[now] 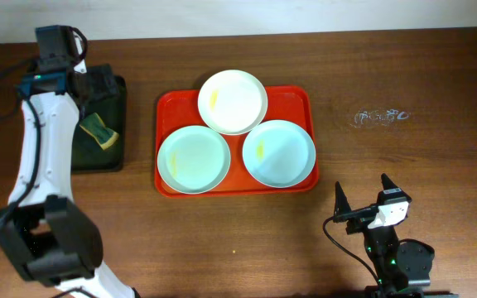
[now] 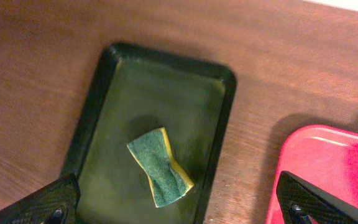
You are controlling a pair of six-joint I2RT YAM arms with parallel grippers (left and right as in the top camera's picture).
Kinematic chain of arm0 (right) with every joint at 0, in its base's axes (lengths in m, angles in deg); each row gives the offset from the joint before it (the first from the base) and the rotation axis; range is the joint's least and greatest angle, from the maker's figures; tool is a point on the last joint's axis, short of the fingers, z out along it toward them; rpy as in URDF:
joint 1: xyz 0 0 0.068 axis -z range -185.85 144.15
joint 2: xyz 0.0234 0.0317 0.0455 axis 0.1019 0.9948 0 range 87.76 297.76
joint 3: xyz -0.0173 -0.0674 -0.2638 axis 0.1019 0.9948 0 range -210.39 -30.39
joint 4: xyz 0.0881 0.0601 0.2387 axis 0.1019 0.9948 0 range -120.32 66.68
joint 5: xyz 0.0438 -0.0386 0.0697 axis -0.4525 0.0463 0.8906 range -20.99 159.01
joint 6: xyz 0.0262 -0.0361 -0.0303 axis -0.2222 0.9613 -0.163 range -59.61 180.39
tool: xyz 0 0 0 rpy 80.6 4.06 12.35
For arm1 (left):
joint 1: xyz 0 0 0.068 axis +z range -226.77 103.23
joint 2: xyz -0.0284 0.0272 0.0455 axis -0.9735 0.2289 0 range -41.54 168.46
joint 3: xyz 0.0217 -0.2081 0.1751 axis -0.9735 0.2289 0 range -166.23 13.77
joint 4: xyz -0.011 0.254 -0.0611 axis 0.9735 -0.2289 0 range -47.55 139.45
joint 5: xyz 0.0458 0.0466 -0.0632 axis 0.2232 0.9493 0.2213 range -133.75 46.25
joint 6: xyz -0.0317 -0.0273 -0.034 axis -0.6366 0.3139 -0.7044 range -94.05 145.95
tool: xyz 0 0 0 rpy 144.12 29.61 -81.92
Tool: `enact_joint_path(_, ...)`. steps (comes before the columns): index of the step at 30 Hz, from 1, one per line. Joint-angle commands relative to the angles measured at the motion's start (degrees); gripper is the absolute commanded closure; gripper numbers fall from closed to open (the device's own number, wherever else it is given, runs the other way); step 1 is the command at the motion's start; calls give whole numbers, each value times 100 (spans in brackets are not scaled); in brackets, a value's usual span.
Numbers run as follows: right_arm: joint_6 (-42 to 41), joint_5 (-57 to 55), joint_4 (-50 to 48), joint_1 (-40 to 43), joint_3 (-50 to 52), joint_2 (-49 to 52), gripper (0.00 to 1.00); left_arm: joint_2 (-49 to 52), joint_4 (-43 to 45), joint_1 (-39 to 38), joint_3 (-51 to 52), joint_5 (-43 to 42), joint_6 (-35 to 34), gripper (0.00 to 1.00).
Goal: Clean dirty plates on tray and stack at the side
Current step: 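Grasp the green-yellow sponge from the black tray with the left gripper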
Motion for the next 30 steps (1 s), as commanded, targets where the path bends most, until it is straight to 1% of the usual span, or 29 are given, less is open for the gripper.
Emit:
enact_joint_path(1,-28,7,17,22,42,-37,1,686,55,216,-83,643,-1788,1)
enact_joint_path(7,-28,7,17,22,42,-37,1,1738,153,332,-83,483,-1794,1)
enact_joint_path(9,-28,7,17,22,42,-37,1,1982,179,426,-83,-9,-1790,1)
enact_joint_path(10,-28,7,17,22,42,-37,1,2022,177,468,-83,-151,-1790,8)
enact_joint_path(11,-28,7,17,22,42,-37,1,2037,181,501,-83,-203,-1792,11)
enact_joint_path(12,-28,7,17,22,42,-37,1,2037,199,538,-83,-240,-1792,16)
enact_joint_path(13,-28,9,17,22,42,-37,1,2039,225,544,-83,-321,-1794,26)
enact_joint_path(17,-28,7,17,22,42,-37,1,2317,306,546,-83,-393,-1792,28)
enact_joint_path(18,-28,7,17,22,42,-37,1,2402,306,546,-83,-391,-1790,32)
enact_joint_path(20,-28,7,17,22,42,-37,1,2452,308,546,-85,-387,-1788,83)
enact_joint_path(21,-28,7,17,22,42,-37,1,2441,310,546,-94,-341,-1788,100)
enact_joint_path(23,-28,7,17,22,42,-37,1,2404,236,546,-181,-184,-1779,100)
enact_joint_path(25,-28,7,17,22,42,-37,1,2221,-22,546,-354,-131,-1764,100)
enact_joint_path(28,-28,7,17,22,42,-37,1,1502,-404,546,-702,-133,-1764,100)
enact_joint_path(30,-28,9,17,22,42,-37,1,649,-422,546,-723,-133,-1764,100)
